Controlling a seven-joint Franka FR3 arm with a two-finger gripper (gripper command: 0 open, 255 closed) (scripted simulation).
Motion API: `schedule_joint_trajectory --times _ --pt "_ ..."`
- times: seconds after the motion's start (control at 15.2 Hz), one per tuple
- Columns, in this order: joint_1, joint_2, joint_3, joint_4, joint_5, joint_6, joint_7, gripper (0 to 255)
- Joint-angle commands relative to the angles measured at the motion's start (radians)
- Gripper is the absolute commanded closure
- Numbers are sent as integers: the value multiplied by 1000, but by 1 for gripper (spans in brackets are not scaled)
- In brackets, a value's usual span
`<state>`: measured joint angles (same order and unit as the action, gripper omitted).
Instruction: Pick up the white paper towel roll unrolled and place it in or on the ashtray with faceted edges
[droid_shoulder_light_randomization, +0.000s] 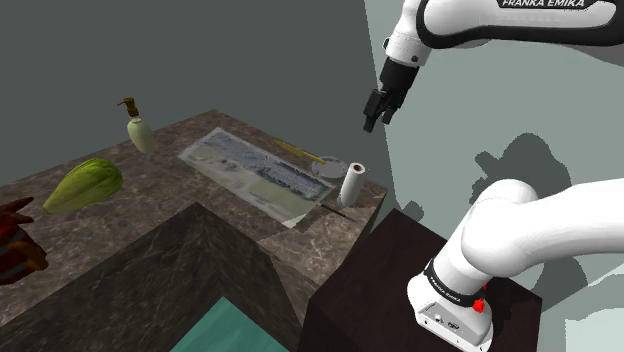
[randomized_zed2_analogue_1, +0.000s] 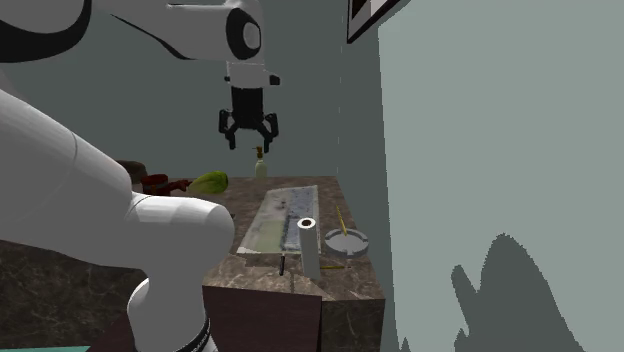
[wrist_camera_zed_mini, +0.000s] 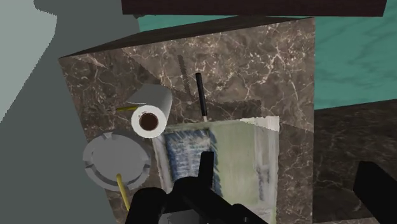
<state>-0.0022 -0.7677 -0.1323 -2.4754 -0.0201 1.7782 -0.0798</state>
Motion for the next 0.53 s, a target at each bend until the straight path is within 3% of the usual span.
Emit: schedule_joint_trajectory --times 0.0,0.46 --pt "-9 12 -23 -52 -21 70 -30 0" --pt "-40 124 -109 -180 -87 326 -126 0"
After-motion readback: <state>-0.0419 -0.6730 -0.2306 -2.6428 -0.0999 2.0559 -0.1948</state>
